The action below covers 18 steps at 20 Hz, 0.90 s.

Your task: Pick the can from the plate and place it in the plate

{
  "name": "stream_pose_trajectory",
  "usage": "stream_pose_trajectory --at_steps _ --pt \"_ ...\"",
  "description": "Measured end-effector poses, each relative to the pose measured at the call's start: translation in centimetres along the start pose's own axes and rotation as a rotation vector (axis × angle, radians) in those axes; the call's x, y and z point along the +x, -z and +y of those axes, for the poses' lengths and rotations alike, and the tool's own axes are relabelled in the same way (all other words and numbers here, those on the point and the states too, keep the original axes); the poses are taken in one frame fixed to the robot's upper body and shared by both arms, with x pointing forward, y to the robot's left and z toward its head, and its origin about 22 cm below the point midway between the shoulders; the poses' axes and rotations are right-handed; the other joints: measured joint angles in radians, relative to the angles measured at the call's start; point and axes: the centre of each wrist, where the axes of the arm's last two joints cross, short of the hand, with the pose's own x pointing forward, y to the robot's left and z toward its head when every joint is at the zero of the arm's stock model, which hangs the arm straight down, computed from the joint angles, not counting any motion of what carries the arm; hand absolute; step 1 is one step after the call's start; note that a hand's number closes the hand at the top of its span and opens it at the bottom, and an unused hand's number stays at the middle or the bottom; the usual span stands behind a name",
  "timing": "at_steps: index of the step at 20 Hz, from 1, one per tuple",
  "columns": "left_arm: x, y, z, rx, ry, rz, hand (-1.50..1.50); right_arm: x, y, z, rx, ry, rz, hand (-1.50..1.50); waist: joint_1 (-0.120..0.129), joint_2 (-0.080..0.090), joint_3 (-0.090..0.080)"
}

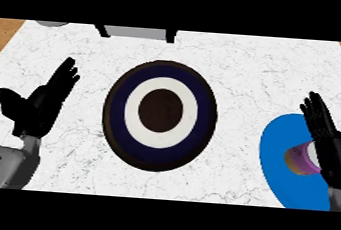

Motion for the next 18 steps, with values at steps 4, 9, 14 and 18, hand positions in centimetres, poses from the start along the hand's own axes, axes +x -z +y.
stream_pose_trajectory --at_steps 4,9,14,18 --pt "-0.9 -1.3 1.9 0.058 0.112 -0.011 0.0 2.5 1.4 -0.7 -0.071 0.197 -0.059 -1.5 -0.014 0.003 -0.002" --pt "-2.9 -3.7 4.4 0.127 0.27 0.011 0.0 4.5 1.8 -4.0 -0.358 0.225 -0.095 -1.5 -0.032 0.0 -0.005" --pt "-4.8 -6.2 5.2 0.153 0.33 0.025 0.0 5.4 -0.9 -2.7 -0.64 0.254 -0.199 -1.5 -0.048 -0.001 -0.004" --pt "-5.5 -7.4 5.0 0.158 0.341 0.019 0.0 7.3 -4.8 -1.1 -0.72 0.277 -0.252 -1.5 -0.048 0.003 -0.004"
